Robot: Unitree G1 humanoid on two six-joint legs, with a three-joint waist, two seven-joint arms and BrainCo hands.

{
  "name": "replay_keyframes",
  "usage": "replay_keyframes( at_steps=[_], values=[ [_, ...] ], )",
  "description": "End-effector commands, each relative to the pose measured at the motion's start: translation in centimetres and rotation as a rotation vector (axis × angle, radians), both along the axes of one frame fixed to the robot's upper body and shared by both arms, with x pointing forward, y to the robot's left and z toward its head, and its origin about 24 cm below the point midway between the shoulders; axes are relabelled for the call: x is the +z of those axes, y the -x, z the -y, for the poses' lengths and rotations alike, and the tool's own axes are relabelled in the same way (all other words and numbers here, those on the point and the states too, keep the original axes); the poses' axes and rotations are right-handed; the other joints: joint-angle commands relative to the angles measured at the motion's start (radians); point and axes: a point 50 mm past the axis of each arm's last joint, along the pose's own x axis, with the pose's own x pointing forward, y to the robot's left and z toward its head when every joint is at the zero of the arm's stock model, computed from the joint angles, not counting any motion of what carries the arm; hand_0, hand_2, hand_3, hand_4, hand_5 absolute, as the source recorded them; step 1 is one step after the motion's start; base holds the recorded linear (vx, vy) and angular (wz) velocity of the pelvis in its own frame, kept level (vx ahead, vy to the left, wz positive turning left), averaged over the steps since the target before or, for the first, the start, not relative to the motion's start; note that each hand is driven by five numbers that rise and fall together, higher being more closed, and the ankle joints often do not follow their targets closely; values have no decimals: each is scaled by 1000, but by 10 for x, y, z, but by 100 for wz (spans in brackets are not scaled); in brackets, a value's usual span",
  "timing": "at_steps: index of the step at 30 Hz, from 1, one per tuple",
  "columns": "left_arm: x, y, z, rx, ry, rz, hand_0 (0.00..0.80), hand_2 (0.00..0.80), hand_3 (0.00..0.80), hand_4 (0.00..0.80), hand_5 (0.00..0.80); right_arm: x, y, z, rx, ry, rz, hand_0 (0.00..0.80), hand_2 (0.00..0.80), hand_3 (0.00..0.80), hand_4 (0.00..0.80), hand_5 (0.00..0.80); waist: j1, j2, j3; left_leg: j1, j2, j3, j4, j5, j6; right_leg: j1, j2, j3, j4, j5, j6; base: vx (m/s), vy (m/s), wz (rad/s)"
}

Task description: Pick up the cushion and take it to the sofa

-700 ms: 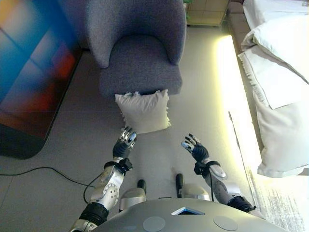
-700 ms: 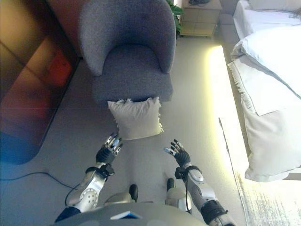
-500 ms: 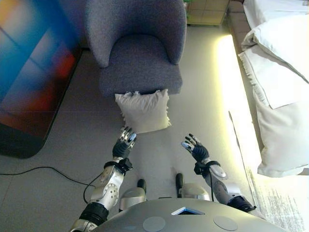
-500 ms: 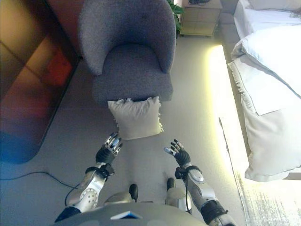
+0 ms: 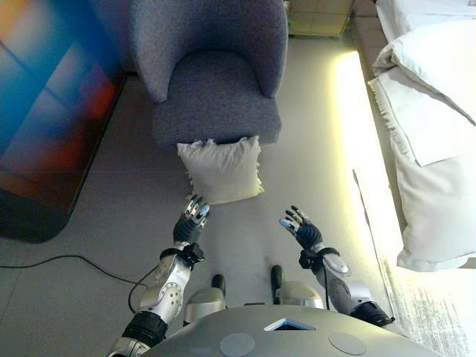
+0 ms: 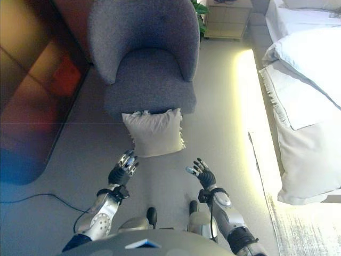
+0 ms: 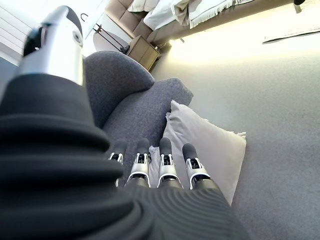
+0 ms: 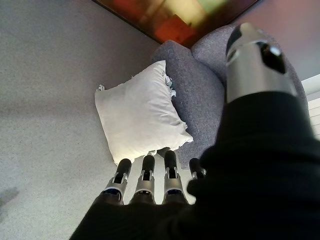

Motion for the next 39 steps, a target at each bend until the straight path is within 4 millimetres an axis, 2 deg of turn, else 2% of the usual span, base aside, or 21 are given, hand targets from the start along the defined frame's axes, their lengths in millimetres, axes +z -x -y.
replay_keyframes(
  at_steps=[1,8,12,19,22,24,26,27,28,30,31,33,35,37,39],
  values=[
    [21,-20,5,-47,-34,152,0,0,0,0,0,24,-23,-9,-24,-67,144,0,0,0,0,0,18,-27,18,-61,-66,6,53,17,59,1,40,-19,51,-4,-17,0,0,0],
    [20,-14,-1,-35,-25,140,0,0,0,0,0,20,-16,-4,-14,-63,126,0,0,0,0,0,20,-43,31,-104,-71,20,186,-23,50,3,25,-18,86,-12,-28,31,11,-1],
    [18,-11,-4,-30,-25,120,0,0,0,0,0,19,-11,-3,-17,-67,109,0,0,0,0,0,13,-47,11,-87,-78,17,157,-27,59,5,27,-7,76,-13,-24,73,24,-1],
    [22,-19,-6,-2,-17,149,0,0,0,0,0,21,-16,-2,-28,-59,127,0,0,0,0,0,-15,-28,29,-94,-72,30,130,-17,80,-79,27,23,189,-38,-10,-30,93,-11],
    [23,-22,-10,7,-26,156,0,0,0,0,0,21,-20,-5,-44,-64,127,0,0,0,0,0,-20,-23,37,-88,-70,41,133,-23,91,-102,14,31,279,-50,5,19,129,0],
    [23,-22,-13,7,-35,156,0,0,0,0,0,20,-21,-7,-41,-63,132,0,0,0,0,0,-12,-23,38,-104,-77,48,152,-33,106,-116,-6,15,375,-55,18,30,132,4],
    [21,-20,-16,2,-53,142,0,0,0,0,0,20,-19,-10,-37,-59,138,0,0,0,0,0,-3,-19,35,-123,-86,59,172,-46,124,-155,-36,4,512,-17,23,6,135,-4],
    [20,-20,-17,-11,-66,134,0,0,0,0,0,20,-16,-11,-41,-52,140,0,0,0,0,0,-1,-8,38,-131,-82,61,190,-58,131,-200,-52,12,637,30,16,2,164,-8],
    [18,-20,-19,-24,-70,127,0,0,0,0,0,19,-14,-11,-53,-41,137,0,0,0,0,0,-3,0,44,-134,-79,55,204,-67,133,-248,-55,25,724,72,14,12,156,-3],
    [18,-21,-20,-59,-65,121,0,0,0,0,0,17,-11,-7,-90,-43,130,0,0,0,0,0,-13,12,57,-131,-79,40,234,-84,135,-332,-44,58,808,128,17,61,111,21],
    [19,-21,-20,-71,-64,121,0,0,0,0,0,17,-11,-5,-102,-51,126,0,0,0,0,0,-18,13,60,-125,-83,32,239,-91,135,-356,-40,66,800,136,18,153,77,56],
    [21,-22,-18,-96,-61,120,0,0,0,0,0,14,-7,-1,-131,-58,108,0,0,0,0,0,-39,5,62,-102,-100,8,244,-111,131,-368,-35,87,698,157,21,216,-3,75],
    [21,-20,-15,-98,-56,117,0,0,0,0,0,13,-2,3,-140,-51,99,0,0,0,0,0,-61,-16,60,-82,-121,-9,248,-133,124,-352,-46,111,509,169,29,250,-97,45],
    [21,-19,-11,-100,-53,120,0,0,0,0,0,13,1,5,-149,-52,105,0,0,0,0,0,-82,-40,57,-58,-140,-48,253,-164,118,-326,-49,147,290,150,43,322,-137,21],
    [21,-19,-8,-114,-55,119,0,0,0,0,0,13,-2,9,-174,-61,102,0,0,0,0,0,-93,-58,50,-31,-157,-83,244,-190,118,-306,-53,166,130,191,73,335,-116,29]
  ],
)
